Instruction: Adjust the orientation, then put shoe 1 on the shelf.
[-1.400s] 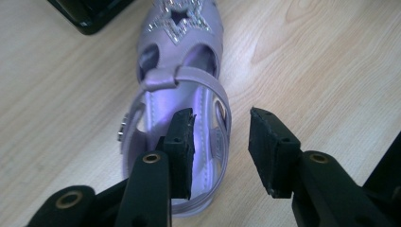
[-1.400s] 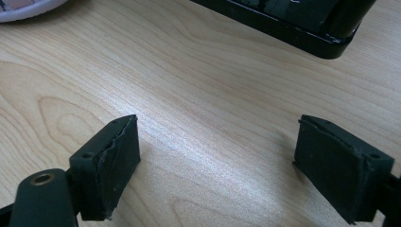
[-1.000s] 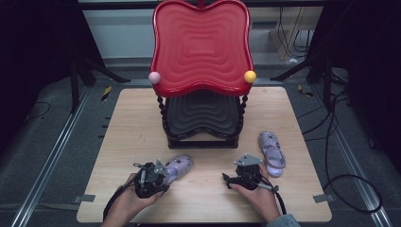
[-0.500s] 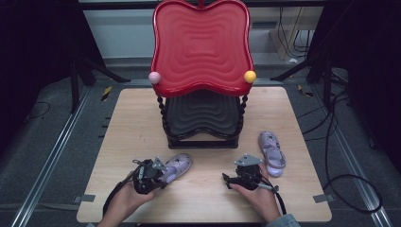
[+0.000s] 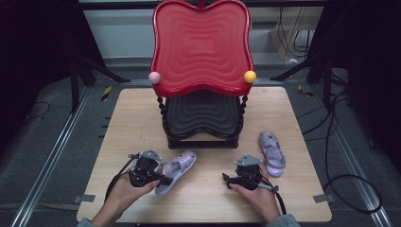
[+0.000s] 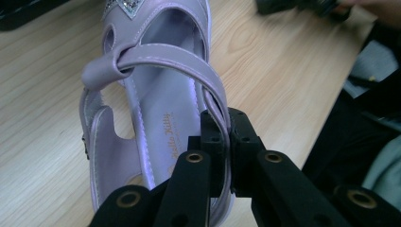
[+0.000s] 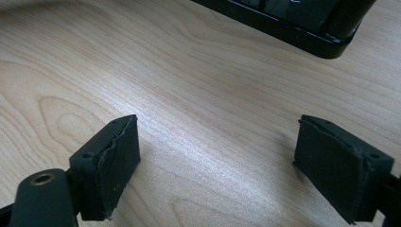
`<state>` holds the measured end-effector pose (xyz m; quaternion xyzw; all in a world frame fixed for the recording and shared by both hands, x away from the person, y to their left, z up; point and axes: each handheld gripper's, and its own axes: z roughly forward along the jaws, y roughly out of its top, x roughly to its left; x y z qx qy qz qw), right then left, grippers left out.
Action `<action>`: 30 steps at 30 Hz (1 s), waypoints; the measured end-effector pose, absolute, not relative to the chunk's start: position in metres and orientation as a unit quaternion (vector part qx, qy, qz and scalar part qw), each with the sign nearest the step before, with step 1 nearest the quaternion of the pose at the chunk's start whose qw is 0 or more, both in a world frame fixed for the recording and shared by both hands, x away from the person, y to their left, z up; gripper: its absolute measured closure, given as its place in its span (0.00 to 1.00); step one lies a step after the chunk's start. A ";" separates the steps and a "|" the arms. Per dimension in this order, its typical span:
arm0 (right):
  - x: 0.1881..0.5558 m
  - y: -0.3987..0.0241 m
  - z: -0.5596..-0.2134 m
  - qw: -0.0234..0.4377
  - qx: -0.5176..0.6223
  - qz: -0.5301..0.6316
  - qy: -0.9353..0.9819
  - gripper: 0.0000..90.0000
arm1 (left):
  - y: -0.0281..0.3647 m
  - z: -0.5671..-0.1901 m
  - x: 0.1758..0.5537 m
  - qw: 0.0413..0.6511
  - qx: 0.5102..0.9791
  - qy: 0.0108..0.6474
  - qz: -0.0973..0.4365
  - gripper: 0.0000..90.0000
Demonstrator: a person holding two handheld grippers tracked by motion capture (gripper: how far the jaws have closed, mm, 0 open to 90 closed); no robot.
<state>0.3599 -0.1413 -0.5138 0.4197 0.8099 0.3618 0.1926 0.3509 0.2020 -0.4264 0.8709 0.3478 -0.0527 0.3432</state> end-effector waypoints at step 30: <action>0.360 -0.141 -0.514 0.193 0.419 0.362 0.810 0.17 | 0.163 -0.388 0.362 0.539 0.757 0.365 -0.051 0.96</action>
